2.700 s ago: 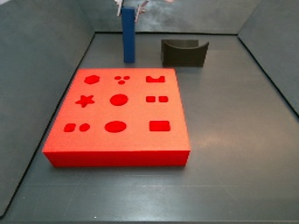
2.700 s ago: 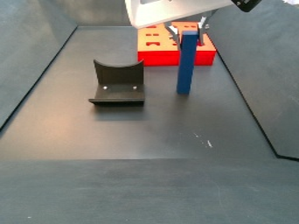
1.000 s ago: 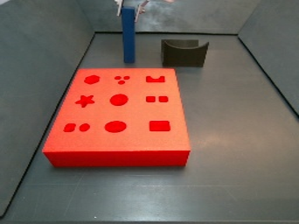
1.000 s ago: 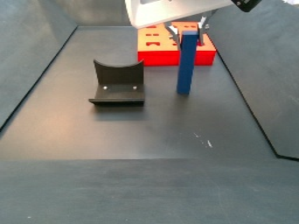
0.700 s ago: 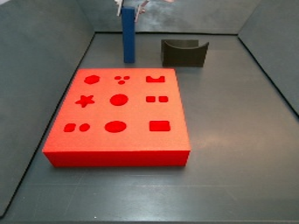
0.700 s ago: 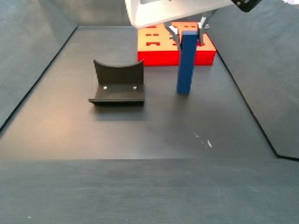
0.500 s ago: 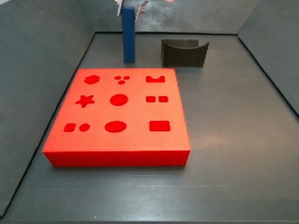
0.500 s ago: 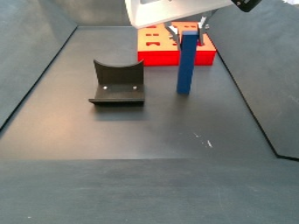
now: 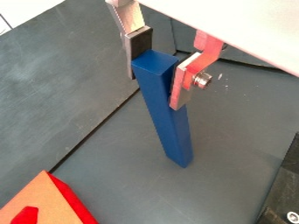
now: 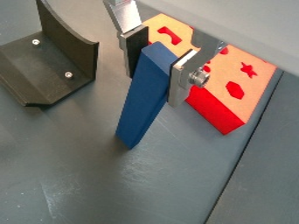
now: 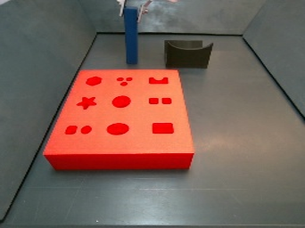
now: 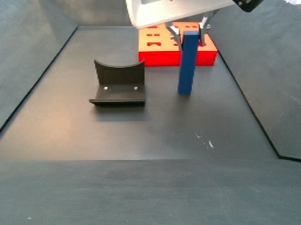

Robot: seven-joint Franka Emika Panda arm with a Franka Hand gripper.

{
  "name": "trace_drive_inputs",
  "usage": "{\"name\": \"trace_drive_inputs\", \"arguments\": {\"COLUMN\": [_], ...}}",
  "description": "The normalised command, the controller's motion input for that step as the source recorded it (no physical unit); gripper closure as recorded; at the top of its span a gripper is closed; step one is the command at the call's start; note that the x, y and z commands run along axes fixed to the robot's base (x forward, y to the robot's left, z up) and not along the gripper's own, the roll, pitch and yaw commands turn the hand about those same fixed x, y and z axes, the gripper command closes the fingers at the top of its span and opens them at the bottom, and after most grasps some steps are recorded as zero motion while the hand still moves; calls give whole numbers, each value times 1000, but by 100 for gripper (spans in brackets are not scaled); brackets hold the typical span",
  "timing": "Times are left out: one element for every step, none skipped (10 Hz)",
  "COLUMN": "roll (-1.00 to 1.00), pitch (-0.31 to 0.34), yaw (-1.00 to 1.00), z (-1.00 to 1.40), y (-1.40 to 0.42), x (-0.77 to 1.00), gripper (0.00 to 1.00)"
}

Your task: Insert the rectangle object.

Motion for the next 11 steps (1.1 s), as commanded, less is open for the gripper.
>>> {"name": "trace_drive_inputs", "arguments": {"roll": [0,-24,0,34,16,17,0,0,0,101,119], "pitch": [51,61,46,41,11,1,14,0,0,-30,-54], "yaw": [0,-40,-63,-66,-60,-123,-129,-71,0,503,934], "z": [100,137,63,0,0,0,0,0,0,429,351], "y": [3,91,0,-9,0,0,0,0,-71,-451,-160], "x": [377,394,320,223,117,60,134,26,0,146,34], "gripper": [100,100,100,100,100,100,100,100,100,100,100]}}
